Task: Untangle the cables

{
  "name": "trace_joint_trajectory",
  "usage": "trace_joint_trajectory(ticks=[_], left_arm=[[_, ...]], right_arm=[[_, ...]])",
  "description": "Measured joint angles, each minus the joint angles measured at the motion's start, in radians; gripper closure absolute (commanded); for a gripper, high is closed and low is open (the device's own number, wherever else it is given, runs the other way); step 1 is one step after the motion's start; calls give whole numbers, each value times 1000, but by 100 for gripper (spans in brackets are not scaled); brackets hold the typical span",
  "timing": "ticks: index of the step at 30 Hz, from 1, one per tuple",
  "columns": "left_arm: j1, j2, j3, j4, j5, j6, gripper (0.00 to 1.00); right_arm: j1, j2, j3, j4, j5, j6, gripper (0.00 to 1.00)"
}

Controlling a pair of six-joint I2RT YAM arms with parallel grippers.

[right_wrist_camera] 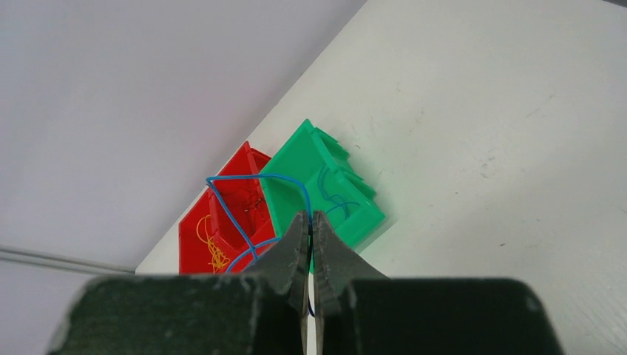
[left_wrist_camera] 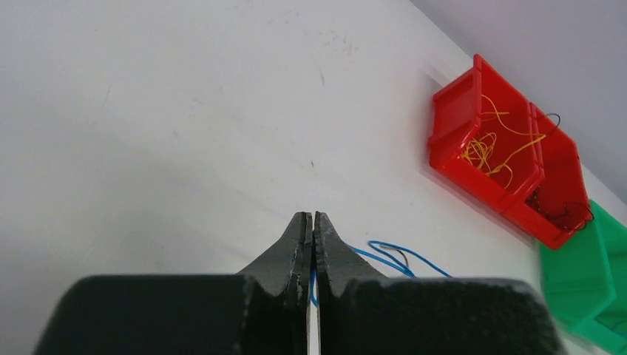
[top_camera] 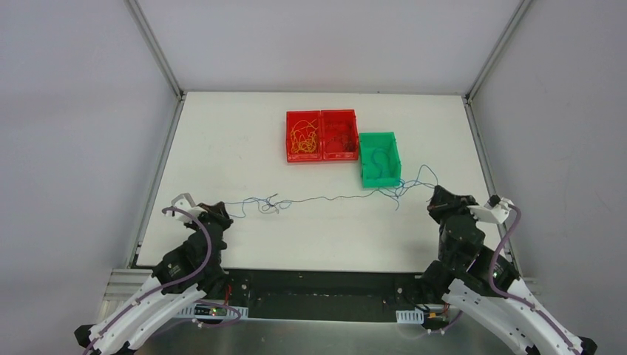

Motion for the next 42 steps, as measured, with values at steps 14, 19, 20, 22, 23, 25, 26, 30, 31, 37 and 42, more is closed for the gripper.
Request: trace_joint_trajectory(ticks=[14,19,20,22,23,25,26,30,31,37,42], left_arm=[[0,148,24,137,270,175,34],[0,309,14,344,517,314,12],[0,333,10,380,558,333,11],[0,397,-5,489,673,384,10],[0,426,-10,534,716,401,10],[0,518,-13,646,822,442,10],[0,553,-13,686,862,459,11],[-5,743,-6,847,1006,508,11],[-11,790,-3,884,1032,513,11],[-88,1027,45,1058,1117,533,13],[-145,1192,104,1186,1141,537,18]], right_arm=[[0,174,-21,136,-366,-122,100],[0,297,-9,211,-587,-140,100],[0,309,-3,219,-614,-142,100],[0,328,11,241,-673,-143,100],[0,332,19,254,-697,-142,100],[0,334,32,277,-733,-141,100],[0,334,38,288,-750,-140,100],[0,333,43,338,-794,-124,100],[0,334,43,346,-801,-118,100],[0,343,43,402,-828,-92,100],[0,364,43,433,-837,-75,100]])
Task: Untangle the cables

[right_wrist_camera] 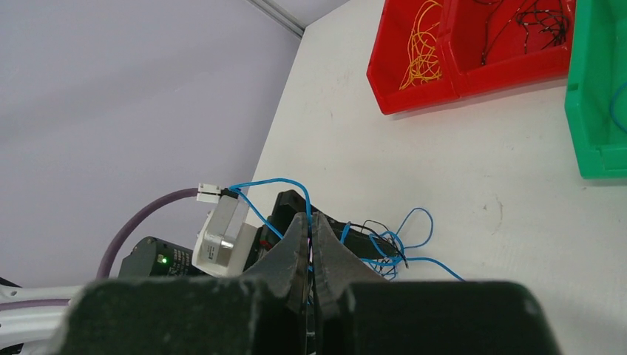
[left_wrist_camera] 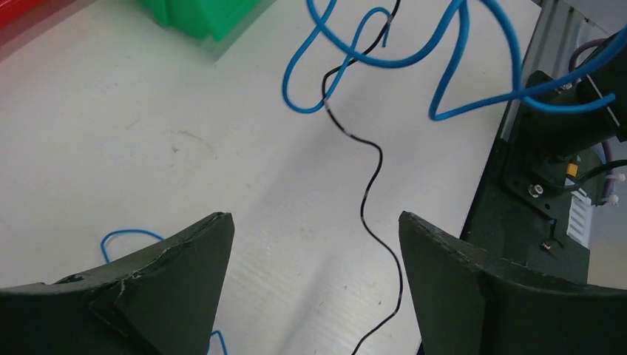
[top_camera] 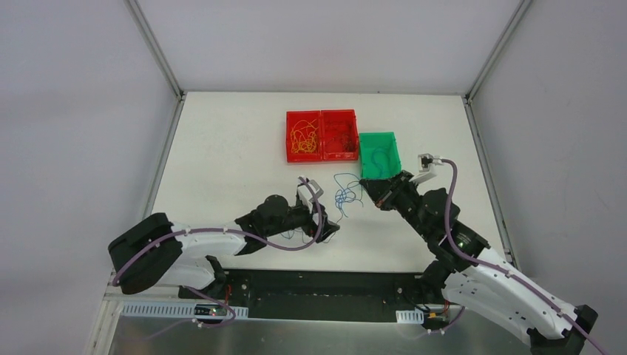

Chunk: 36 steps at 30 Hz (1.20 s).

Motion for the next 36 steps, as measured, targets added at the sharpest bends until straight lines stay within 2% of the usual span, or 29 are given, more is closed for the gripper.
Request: trace_joint_trajectory(ticks=[3,4,5,6,7,8,10,11,12,13,16,18,21,25,29,36], left_arm=[[-18,85,33,57,5,-2,25],[-19,121,51,74,9,-5,30],[-19,150,66,89,13,-8,42],[-19,170,75,101,18,-12,60],[-19,188,83,112,20,-18,86],[-19,208,89,126,20,-26,100],[-19,233,92,145,3,-31,100],[-19,233,92,144,-6,-35,100],[-19,231,91,145,-17,-35,100],[-19,223,90,142,-35,-36,100],[-18,163,81,102,-70,-36,100],[-18,95,77,49,-85,-35,100],[-19,0,77,-30,-79,-26,100],[-19,-96,88,-179,-42,5,100],[-19,-146,91,-280,-9,29,100],[-19,-201,91,-339,19,37,100]], right_arm=[[0,4,-11,18,-1,10,100],[0,3,-16,20,0,13,100],[0,3,-18,21,0,13,100],[0,3,-19,21,0,14,100],[0,1,-21,22,0,14,100],[0,-3,-23,22,1,14,100],[0,-18,-27,20,6,14,98],[0,-29,-29,14,12,14,86],[0,-40,-31,8,17,13,64],[0,-58,-35,-1,25,7,36],[0,-117,-66,-32,52,4,15],[0,-161,-110,-54,73,1,13],[0,-189,-192,-80,90,-7,14],[0,-154,-274,-79,39,-47,14],[2,-27,-298,12,-66,-82,18],[22,108,-364,243,-210,-122,20]])
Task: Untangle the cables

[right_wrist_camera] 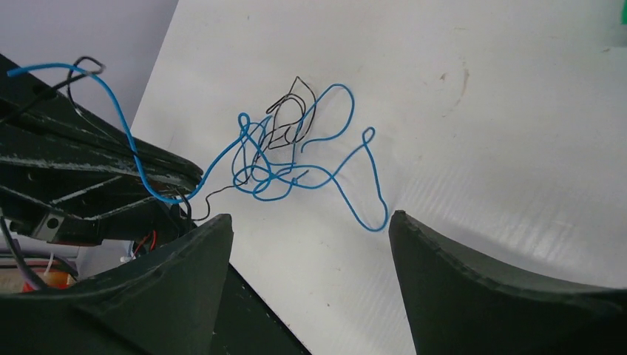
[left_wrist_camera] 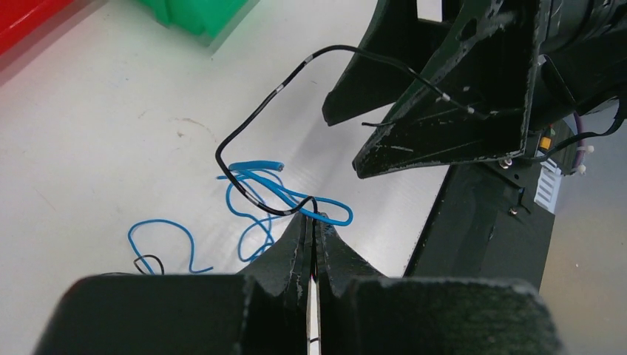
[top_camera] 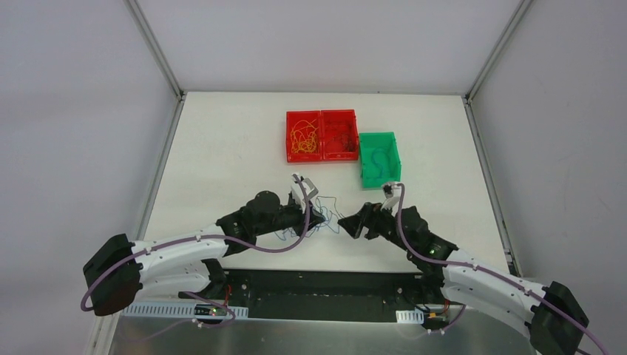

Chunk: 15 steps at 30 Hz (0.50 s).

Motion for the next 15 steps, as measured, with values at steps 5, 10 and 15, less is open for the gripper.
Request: trace_joint_trajectory(ticks=[5,10,15], left_arm=[[0,-45,0,-24,1,0,100],[0,-128,-5,-51,12,-1,100],[0,-199,-33,-59,35,-14,100]], right_arm=[[6,-24,-96,134,-27,-20,19],[6,-60,-138,197,-67,-61,16],[6,-66,-202,307,-113,-85,13]])
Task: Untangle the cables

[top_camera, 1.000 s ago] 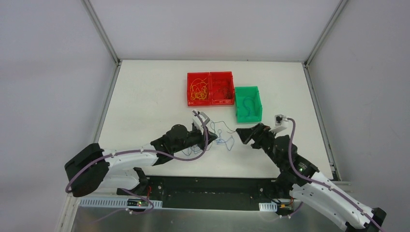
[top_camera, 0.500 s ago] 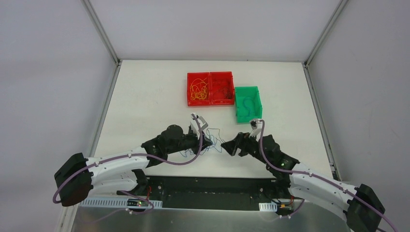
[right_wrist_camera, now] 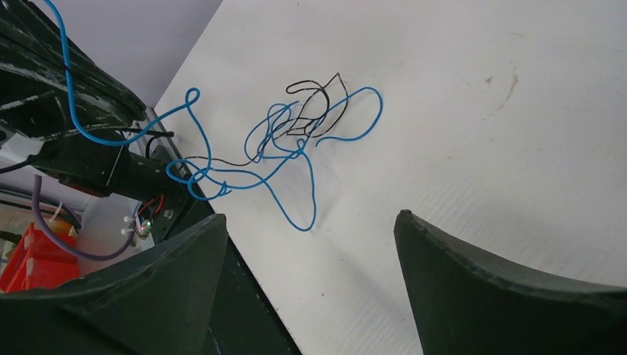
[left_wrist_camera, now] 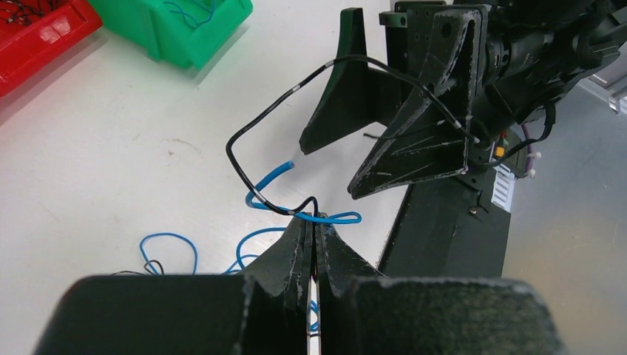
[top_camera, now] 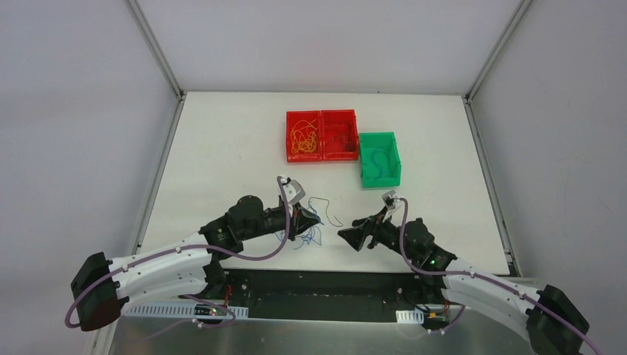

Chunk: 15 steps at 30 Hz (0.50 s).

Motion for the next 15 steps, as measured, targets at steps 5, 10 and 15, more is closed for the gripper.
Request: trace_joint_trajectory(ticks=[5,10,15], left_arm=[[0,-10,-3,-4,1,-5,100],[0,-6,3,-15,18,-13,100],[0,28,52,-58,26,-25,100]], right_arm=[[14,73,-9,108,-68,-37,11],[51,254,-8,275,-137,-84,8],[124,438,22,414,-172,-148,8]])
